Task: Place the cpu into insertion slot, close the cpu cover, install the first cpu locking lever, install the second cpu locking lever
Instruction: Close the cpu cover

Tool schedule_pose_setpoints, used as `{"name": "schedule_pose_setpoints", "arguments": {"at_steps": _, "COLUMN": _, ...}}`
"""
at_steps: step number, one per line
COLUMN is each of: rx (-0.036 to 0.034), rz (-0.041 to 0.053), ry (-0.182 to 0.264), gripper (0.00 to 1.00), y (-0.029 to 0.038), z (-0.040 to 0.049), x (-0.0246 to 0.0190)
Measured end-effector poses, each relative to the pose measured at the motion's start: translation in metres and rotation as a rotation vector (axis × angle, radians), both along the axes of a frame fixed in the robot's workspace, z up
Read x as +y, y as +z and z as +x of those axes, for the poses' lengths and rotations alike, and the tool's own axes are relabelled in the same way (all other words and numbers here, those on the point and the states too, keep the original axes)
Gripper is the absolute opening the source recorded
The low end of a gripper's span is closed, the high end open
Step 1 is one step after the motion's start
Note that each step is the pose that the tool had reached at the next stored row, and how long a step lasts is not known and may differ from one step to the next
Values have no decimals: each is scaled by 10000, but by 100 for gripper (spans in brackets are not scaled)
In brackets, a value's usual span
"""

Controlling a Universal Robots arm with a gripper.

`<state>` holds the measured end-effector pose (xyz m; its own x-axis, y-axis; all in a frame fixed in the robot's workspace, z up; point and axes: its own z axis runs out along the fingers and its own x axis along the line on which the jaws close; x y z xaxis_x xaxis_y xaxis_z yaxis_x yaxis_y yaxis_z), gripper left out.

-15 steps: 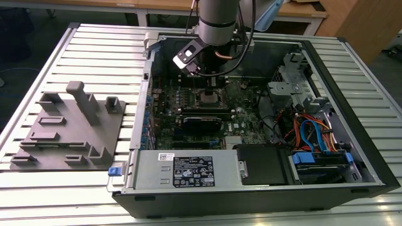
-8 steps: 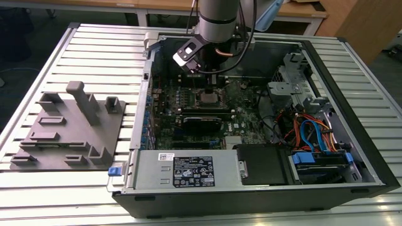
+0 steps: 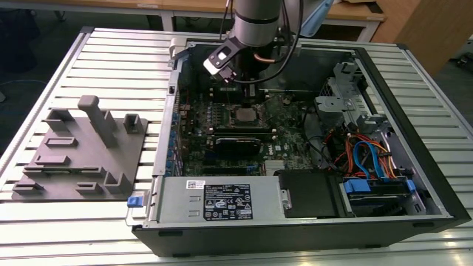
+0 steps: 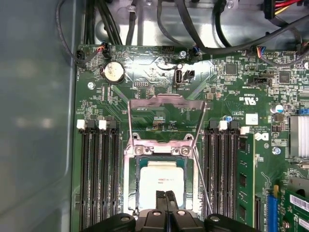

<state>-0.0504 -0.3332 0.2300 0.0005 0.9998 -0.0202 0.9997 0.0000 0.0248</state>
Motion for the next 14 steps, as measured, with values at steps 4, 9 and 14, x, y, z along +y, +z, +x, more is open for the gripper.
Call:
{"name": "schedule_pose_setpoints", "arguments": {"at_steps": 4, "rx": 0, "rz": 0, "ry": 0, "gripper": 10, "y": 31, "z": 0, "x": 0}}
{"name": "schedule_pose_setpoints", "arguments": {"at_steps": 9, "rx": 0, "rz": -1, "ry": 0, "gripper": 10, "y": 68, "z": 0, "x": 0}}
{"name": "schedule_pose_setpoints", "arguments": {"at_steps": 14, "rx": 33, "rz": -17, "ry": 0, "gripper": 10, "y": 72, "z": 17, "x": 0}}
